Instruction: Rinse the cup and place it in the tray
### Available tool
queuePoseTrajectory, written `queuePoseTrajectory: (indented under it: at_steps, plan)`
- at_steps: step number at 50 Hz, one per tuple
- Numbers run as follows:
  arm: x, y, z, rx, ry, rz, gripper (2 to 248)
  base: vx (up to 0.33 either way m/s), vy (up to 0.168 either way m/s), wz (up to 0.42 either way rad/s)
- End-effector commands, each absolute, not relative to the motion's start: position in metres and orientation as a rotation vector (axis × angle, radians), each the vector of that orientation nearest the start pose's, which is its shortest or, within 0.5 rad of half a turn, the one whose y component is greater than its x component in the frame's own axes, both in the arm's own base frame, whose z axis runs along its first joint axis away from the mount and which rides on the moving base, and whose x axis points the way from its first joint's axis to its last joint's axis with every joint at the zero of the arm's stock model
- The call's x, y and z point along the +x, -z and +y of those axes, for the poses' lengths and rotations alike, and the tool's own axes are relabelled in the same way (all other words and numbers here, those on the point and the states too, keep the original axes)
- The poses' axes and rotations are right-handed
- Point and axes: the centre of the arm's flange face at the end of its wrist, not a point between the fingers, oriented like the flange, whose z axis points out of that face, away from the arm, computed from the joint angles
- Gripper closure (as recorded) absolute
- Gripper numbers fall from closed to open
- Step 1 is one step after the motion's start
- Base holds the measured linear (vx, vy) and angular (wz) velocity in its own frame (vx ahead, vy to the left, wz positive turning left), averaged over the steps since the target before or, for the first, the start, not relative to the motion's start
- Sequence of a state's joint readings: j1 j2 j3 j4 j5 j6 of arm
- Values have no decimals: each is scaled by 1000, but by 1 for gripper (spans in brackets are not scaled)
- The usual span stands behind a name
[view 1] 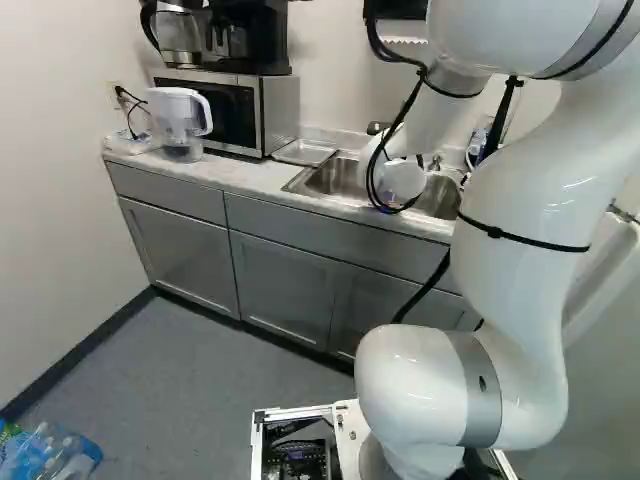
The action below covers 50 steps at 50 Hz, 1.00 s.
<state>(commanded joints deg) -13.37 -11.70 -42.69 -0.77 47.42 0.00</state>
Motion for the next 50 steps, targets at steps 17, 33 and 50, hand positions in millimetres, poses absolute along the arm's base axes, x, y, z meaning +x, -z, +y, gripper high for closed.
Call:
queuePoseTrajectory:
  at_steps: [17,33,50]
  plan:
    - [492,-424,-144,-2568,2073,348,125,0,0,0]
    - [491,-416,-157,-2590,2061,384,125,0,0,0]
    - [491,-416,-157,-2590,2061,384,125,0,0,0]
